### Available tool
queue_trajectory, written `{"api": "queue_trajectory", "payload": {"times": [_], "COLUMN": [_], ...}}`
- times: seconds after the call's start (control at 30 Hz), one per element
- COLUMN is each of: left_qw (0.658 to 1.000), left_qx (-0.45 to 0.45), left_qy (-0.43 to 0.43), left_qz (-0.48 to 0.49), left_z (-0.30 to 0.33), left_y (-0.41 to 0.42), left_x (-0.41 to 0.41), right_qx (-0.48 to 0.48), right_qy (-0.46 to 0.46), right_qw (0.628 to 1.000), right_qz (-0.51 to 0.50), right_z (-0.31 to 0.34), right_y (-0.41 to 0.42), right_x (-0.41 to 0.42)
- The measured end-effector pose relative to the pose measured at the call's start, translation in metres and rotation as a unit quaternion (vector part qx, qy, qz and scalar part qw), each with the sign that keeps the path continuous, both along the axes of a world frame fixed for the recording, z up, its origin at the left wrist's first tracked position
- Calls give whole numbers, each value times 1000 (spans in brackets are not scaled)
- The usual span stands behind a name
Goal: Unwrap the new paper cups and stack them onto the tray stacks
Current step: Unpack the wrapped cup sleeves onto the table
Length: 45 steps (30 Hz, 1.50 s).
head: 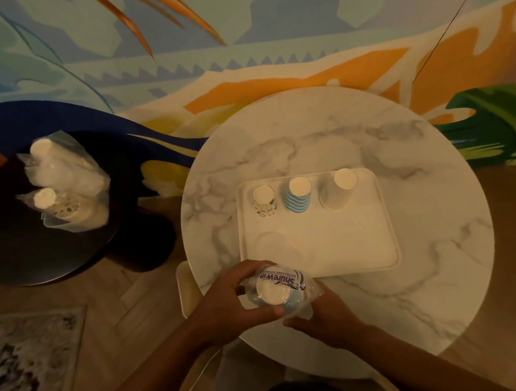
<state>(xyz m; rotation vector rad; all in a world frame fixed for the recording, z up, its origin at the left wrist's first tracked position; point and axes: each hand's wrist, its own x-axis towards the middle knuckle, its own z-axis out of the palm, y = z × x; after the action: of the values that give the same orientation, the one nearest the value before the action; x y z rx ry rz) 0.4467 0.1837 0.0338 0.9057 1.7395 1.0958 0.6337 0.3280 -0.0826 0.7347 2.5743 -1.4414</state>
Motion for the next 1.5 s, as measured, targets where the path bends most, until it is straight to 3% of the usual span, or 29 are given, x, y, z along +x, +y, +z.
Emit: {"api": "queue_trajectory", "payload": {"times": [0.27, 0.5, 0.6, 0.9, 1.27, 1.37, 1.5], "left_qw": [998, 997, 996, 995, 998, 998, 999], "left_qx": [-10, -13, -23, -29, -2, -1, -11], "left_qy": [40, 34, 26, 35, 27, 23, 19], "left_qz": [-37, -66, -81, -89, -58, -53, -33], "left_z": [-5, -12, -13, -9, -4, -3, -7], "left_y": [-6, -4, -3, -1, -4, -4, -12], "left_x": [7, 15, 16, 19, 18, 18, 15], "right_qx": [-20, -67, -47, -54, -59, -39, -8], "right_qy": [-64, -27, -16, -118, 3, 70, 63], "right_qw": [997, 997, 997, 984, 988, 988, 988], "right_qz": [35, 20, 67, 119, 143, 130, 143], "right_z": [-14, -1, 3, 37, 149, 154, 145], "right_y": [-4, -2, 1, 27, 63, 51, 42], "right_x": [3, 6, 7, 11, 25, 16, 11]}}
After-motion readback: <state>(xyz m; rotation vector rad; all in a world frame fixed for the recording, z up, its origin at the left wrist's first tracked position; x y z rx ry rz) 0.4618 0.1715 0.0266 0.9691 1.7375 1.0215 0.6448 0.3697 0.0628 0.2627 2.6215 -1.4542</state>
